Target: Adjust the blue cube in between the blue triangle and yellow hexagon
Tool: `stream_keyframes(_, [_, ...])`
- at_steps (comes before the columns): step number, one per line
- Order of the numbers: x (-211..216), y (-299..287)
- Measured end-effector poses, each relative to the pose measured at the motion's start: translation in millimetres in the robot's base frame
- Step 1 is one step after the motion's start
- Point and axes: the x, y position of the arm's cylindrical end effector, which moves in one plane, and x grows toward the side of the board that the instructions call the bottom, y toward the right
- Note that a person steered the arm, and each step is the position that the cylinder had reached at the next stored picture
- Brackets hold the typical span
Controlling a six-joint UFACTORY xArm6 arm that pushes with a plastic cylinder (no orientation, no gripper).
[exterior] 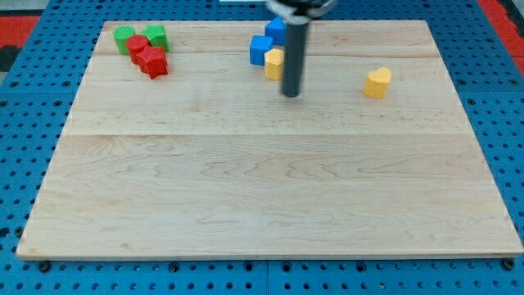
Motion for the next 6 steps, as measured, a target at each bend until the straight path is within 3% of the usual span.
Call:
stream_keyframes(1, [-33,-67])
stream_keyframes(2, [-86,-58])
stream_keyframes(6, [-100,-14])
